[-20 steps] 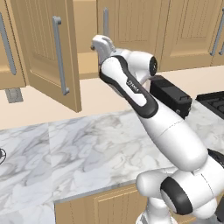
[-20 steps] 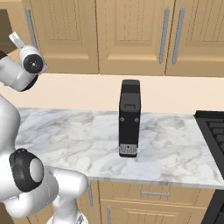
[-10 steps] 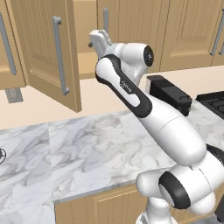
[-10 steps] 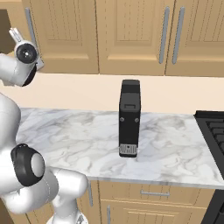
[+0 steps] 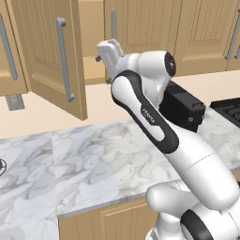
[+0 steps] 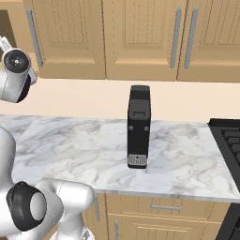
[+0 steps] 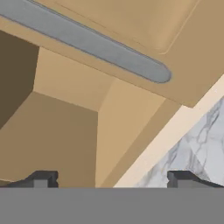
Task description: Close all open cabinet doors.
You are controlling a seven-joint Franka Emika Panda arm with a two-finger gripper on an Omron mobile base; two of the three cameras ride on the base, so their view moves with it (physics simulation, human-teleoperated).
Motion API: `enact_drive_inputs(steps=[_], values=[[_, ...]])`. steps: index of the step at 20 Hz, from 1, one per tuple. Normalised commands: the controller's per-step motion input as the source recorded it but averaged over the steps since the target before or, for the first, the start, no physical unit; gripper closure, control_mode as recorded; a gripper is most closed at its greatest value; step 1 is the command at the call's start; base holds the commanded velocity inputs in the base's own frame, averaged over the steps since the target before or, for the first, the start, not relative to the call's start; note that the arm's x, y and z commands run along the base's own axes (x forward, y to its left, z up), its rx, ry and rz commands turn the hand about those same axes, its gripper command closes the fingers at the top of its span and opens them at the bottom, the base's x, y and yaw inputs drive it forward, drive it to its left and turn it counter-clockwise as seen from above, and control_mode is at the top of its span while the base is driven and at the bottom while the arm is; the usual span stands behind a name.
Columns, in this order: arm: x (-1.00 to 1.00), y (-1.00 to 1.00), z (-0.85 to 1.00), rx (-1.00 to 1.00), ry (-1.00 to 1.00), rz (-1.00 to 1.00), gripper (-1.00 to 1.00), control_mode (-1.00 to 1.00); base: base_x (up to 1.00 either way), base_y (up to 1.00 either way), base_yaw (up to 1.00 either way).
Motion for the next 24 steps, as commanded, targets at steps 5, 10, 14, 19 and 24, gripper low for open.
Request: enact_drive_inputs(steps=[5, 10, 14, 19, 24], values=[[-0.82, 0.0, 0.0, -0.18, 0.0, 0.02, -1.0, -1.0, 0.0, 0.0, 0.0], [-0.89, -0.1, 0.0, -0.29, -0.01, 0.06, -1.0, -1.0, 0.0, 0.0, 0.0], [-0.92, -0.46, 0.04, -0.34, 0.0, 0.16, -1.0, -1.0, 0.0, 0.0, 0.0], [-1.0, -0.34, 0.07, -0.37, -0.03, 0.18, -1.0, -1.0, 0.0, 0.0, 0.0], [-1.0, 0.0, 0.06, -0.45, -0.12, 0.23, -1.0, -1.0, 0.0, 0.0, 0.0]])
